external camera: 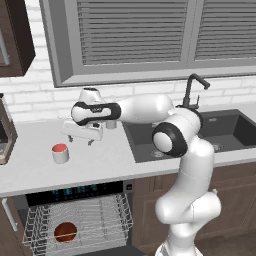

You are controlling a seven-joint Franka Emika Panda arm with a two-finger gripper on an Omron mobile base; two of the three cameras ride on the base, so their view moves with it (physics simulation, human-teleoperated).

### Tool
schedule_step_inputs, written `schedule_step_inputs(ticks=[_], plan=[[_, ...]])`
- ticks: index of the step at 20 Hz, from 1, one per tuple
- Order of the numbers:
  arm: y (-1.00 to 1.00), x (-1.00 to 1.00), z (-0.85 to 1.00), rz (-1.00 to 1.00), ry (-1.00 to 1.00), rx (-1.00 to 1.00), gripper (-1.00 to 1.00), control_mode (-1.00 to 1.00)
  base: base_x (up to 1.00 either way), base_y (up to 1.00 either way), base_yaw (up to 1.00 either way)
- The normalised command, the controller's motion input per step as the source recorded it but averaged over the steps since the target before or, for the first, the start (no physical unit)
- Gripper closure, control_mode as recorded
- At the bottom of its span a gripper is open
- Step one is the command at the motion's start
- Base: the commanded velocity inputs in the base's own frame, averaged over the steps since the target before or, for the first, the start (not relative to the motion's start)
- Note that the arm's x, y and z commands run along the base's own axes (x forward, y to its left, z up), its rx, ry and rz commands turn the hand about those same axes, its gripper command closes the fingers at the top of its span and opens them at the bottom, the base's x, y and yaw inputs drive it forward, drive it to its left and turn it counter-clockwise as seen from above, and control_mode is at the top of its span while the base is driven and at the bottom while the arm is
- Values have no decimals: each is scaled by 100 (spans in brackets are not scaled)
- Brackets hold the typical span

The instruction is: Pick up the cup and bowl from the counter, place them in the dishwasher, and close the dishwasher door.

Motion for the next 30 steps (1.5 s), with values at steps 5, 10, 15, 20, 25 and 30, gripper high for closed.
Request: schedule_step_inputs(ticks=[5, 10, 15, 20, 25, 30], plan=[[22, 24, -32, 6, -3, -15, -100, -100, 0, 0, 0], [8, 9, -18, 2, -11, -5, -100, -100, 0, 0, 0], [0, 2, -23, 0, -9, 0, -100, -100, 0, 0, 0], [0, 0, -35, 0, -13, 0, -100, -100, 0, 0, 0], [0, 1, -33, 0, -12, 3, -100, -100, 0, 0, 0], [0, 20, -11, 0, -9, 5, -100, -100, 0, 0, 0]])
